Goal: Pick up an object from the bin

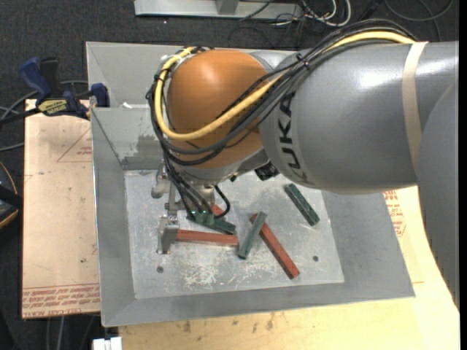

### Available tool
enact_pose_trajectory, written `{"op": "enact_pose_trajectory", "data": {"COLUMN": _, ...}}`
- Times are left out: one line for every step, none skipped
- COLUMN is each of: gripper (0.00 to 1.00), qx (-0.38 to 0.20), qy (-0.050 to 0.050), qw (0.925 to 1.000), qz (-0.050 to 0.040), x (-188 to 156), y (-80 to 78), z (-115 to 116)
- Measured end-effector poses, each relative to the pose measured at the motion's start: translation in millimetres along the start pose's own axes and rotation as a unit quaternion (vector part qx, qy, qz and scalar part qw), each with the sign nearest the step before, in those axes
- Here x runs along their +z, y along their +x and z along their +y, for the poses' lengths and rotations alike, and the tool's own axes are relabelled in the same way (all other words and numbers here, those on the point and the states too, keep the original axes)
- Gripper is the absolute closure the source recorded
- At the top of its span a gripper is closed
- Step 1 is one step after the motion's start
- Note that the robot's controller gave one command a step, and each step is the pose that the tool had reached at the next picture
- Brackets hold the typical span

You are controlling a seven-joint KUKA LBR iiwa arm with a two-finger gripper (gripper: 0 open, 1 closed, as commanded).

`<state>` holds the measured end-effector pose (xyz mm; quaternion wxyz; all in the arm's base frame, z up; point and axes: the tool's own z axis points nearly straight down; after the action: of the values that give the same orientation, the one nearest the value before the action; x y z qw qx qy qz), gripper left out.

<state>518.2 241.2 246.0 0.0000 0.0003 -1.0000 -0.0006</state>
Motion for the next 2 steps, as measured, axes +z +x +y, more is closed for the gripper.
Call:
{"op": "enact_pose_trajectory", "data": {"gripper": 0.00, "qx": -0.015, "qy": -0.002, "qw": 0.9999, "qz": -0.0034, "x": 45.6, "y": -3.5, "z": -14.9}}
{"op": "enact_pose_trajectory", "data": {"gripper": 0.00, "qx": -0.080, "qy": 0.000, "qw": 0.9968, "qz": -0.0018, "x": 106.6, "y": -4.1, "z": -28.1}}
